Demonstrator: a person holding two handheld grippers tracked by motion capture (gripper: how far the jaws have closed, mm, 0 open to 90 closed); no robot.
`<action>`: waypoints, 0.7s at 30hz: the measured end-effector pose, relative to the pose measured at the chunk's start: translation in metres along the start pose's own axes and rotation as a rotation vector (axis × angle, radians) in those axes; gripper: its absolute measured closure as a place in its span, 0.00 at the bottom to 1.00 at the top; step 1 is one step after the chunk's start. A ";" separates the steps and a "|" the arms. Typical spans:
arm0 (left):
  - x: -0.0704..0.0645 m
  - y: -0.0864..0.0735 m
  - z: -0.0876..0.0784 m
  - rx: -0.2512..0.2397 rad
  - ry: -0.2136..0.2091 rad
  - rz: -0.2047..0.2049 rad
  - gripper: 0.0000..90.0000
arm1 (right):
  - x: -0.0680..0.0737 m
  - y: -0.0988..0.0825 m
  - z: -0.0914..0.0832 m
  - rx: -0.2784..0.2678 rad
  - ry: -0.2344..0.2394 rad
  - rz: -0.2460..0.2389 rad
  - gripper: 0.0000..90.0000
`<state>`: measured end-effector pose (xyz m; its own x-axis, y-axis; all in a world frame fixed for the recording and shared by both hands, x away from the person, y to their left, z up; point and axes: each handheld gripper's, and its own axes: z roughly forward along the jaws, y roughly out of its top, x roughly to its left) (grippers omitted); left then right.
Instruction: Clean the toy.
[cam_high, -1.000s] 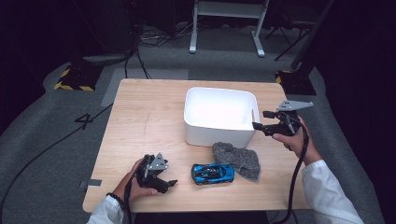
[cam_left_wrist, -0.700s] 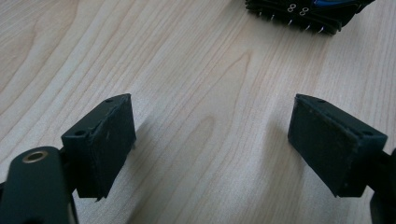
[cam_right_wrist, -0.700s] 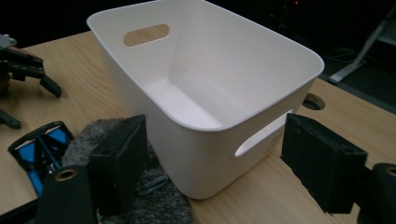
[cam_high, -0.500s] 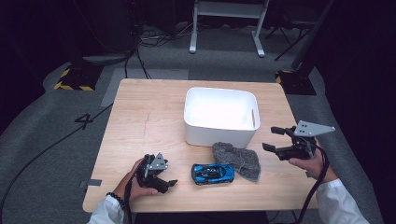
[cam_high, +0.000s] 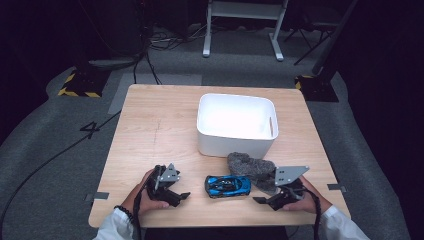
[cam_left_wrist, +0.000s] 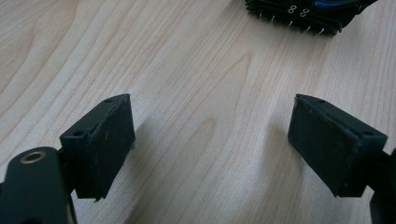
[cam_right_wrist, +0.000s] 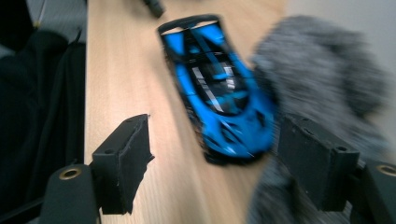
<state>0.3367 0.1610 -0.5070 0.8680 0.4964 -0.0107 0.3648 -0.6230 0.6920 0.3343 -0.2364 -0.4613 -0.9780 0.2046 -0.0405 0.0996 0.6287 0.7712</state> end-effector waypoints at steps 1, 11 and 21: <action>0.000 0.000 0.000 0.001 0.000 -0.001 0.17 | 0.002 0.003 0.006 0.007 0.006 -0.019 0.29; 0.000 0.000 -0.001 0.001 0.000 0.001 0.17 | -0.011 0.018 0.038 0.035 0.025 -0.057 0.28; 0.000 -0.001 -0.001 0.001 0.000 0.001 0.17 | -0.029 0.017 0.057 0.072 0.043 -0.037 0.22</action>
<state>0.3362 0.1617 -0.5069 0.8686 0.4954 -0.0101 0.3639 -0.6240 0.6915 0.3749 -0.1891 -0.4836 -0.9880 0.1490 -0.0394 0.0749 0.6877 0.7222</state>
